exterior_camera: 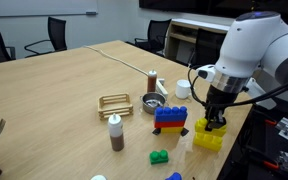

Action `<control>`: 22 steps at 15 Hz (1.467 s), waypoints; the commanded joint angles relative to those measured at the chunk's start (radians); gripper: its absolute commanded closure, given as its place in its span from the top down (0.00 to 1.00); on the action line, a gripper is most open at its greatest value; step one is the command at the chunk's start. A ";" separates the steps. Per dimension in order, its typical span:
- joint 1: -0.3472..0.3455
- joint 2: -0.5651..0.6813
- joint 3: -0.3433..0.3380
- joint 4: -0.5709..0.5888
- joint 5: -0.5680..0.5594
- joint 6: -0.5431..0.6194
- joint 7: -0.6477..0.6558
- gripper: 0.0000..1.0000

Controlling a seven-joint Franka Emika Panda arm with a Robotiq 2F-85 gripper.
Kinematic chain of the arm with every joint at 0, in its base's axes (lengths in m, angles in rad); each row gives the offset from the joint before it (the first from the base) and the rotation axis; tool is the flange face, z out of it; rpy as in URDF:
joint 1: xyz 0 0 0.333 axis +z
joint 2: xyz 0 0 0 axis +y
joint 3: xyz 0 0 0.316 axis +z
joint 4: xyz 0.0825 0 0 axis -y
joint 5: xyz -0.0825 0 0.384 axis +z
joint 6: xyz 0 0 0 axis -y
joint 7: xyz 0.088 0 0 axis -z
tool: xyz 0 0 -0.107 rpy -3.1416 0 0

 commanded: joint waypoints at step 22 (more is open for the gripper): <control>-0.009 0.127 -0.023 0.044 0.004 0.031 0.053 0.10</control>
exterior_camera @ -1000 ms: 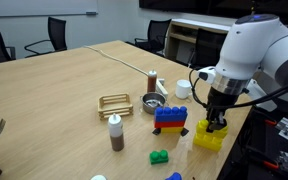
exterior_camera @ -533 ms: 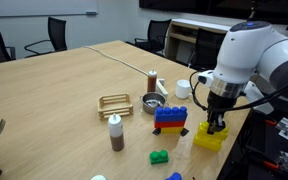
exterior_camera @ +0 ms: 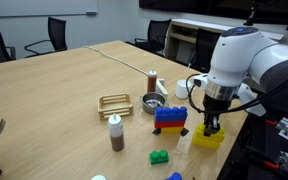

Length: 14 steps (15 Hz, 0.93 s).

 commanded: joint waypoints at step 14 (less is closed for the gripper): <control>-0.005 0.052 -0.007 -0.033 0.032 0.178 0.001 0.10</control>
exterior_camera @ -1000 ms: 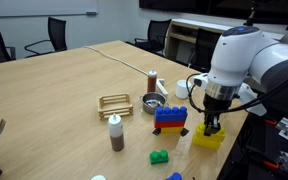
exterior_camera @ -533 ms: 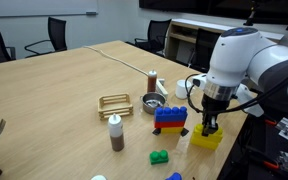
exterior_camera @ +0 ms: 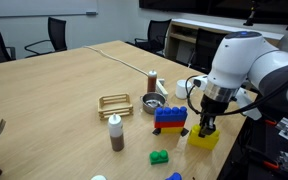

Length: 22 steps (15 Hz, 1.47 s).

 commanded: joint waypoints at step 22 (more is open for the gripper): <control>0.050 -0.140 -0.021 -0.050 -0.108 -0.008 0.158 1.00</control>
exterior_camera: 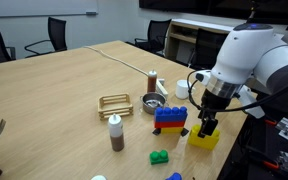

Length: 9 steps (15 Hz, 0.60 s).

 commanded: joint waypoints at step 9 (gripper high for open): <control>0.027 -0.049 -0.002 -0.013 -0.069 -0.010 0.082 1.00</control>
